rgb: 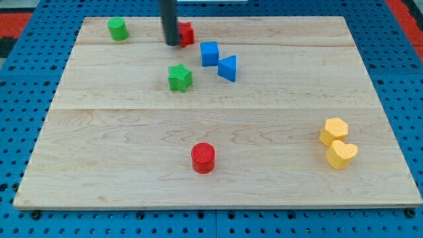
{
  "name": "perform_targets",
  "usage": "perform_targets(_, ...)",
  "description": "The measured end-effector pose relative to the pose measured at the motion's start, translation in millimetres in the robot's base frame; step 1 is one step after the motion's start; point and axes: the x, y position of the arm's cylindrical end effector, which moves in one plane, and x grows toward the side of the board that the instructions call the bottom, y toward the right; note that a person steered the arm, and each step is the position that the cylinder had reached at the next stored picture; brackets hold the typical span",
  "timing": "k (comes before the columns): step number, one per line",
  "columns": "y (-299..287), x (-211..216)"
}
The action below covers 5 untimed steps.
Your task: Push the red star above the cube
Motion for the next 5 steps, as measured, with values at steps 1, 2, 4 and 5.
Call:
perform_targets(1, 31, -4)
perform_targets(2, -24, -5)
perform_targets(4, 27, -31)
perform_targets(5, 24, -31)
